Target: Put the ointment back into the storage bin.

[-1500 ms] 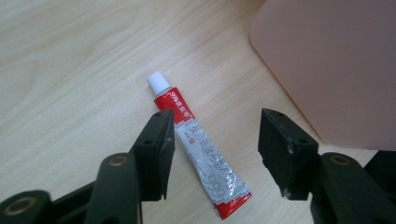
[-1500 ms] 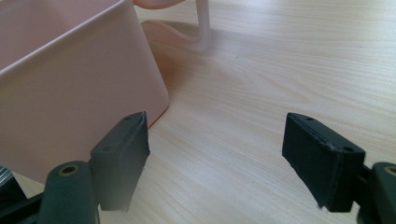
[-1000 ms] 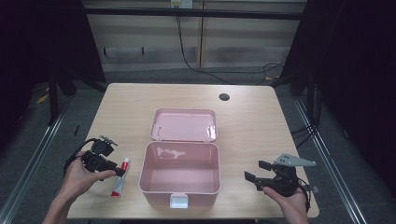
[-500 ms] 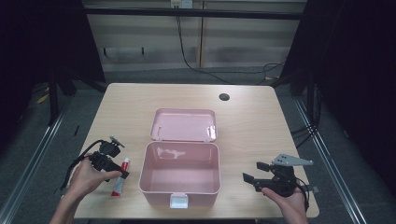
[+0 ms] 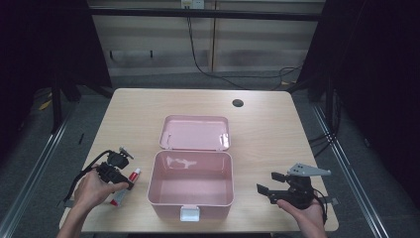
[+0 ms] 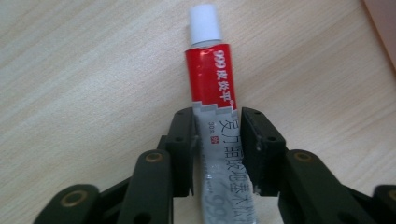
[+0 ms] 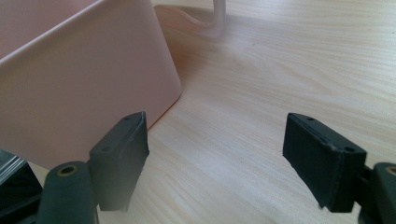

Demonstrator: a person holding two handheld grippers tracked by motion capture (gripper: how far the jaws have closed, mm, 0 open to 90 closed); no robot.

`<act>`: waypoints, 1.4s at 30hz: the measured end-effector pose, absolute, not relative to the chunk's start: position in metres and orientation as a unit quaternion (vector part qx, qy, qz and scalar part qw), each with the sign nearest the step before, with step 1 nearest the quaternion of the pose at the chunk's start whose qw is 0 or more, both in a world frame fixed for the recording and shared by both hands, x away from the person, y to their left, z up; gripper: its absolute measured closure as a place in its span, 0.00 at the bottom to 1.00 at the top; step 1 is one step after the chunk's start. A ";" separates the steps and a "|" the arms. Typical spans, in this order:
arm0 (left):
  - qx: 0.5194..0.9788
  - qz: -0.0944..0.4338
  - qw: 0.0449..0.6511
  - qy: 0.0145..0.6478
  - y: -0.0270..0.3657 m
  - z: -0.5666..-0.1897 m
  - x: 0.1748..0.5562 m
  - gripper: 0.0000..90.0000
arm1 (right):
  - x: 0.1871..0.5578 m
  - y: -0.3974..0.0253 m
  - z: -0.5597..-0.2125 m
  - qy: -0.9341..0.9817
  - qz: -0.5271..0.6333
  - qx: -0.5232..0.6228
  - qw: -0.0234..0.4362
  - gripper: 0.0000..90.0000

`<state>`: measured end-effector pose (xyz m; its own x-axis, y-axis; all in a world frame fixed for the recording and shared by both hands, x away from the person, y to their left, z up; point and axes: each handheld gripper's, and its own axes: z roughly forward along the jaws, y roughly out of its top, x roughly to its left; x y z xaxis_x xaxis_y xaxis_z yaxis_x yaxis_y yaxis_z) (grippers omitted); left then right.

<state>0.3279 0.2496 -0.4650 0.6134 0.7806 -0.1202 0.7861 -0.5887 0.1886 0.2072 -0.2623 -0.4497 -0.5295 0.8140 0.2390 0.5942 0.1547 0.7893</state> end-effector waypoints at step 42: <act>0.906 -0.067 0.161 0.387 0.263 -0.436 0.317 0.79 | 0.208 -0.262 -0.451 0.754 0.444 0.471 0.113 0.25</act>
